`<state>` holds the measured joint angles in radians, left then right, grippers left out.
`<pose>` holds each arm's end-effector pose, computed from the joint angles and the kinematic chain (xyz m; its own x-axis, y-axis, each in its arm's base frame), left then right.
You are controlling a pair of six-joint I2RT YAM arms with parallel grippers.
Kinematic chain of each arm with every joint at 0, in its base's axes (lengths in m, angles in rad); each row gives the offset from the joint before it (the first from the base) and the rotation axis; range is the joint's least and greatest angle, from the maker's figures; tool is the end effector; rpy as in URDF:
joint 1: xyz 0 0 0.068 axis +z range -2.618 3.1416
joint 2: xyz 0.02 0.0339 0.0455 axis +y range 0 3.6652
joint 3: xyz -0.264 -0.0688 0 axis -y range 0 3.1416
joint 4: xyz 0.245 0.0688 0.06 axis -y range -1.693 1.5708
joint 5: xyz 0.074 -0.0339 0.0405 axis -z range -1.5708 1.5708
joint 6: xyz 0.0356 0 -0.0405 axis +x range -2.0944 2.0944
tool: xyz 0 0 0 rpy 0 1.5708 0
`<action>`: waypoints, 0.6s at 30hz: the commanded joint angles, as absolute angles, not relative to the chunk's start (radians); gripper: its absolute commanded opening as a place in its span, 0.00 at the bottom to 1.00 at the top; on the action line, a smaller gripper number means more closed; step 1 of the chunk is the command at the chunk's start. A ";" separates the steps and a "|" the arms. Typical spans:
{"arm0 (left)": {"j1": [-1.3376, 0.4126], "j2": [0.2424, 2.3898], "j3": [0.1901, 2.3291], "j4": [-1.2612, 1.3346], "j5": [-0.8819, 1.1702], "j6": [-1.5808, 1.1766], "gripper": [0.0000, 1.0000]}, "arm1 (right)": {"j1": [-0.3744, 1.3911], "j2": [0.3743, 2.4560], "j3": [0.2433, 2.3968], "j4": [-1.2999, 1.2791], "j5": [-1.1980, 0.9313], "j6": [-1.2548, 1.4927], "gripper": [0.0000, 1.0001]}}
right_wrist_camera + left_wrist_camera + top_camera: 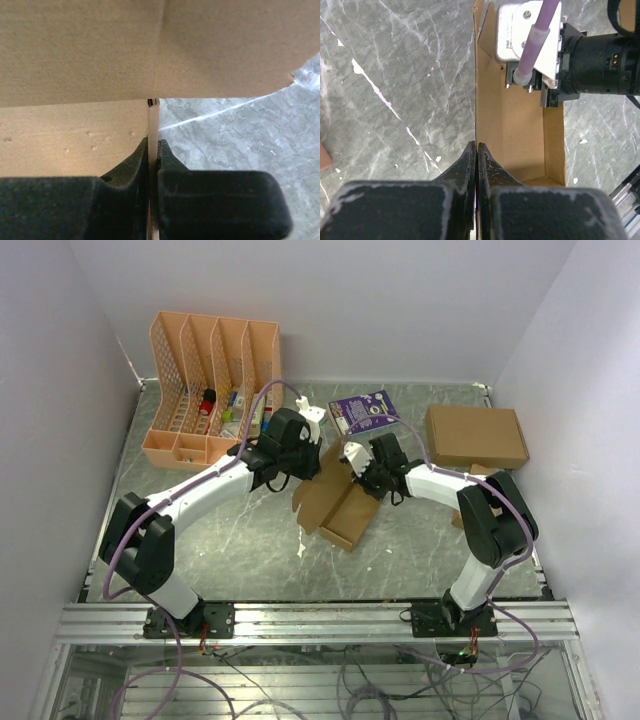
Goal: Fold the paper box
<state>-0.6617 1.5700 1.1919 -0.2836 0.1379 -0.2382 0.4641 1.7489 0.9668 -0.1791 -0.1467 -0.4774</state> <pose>0.2777 -0.2225 0.2757 -0.6349 0.1982 -0.7467 0.5602 0.7837 -0.2682 0.3065 0.1593 0.1537 -0.4133 -0.7152 -0.5636 -0.7966 0.5838 -0.1566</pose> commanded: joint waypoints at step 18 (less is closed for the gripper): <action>-0.633 1.579 1.238 -0.307 0.162 -0.238 0.07 | 0.440 1.637 1.047 -0.277 -0.332 -0.450 0.65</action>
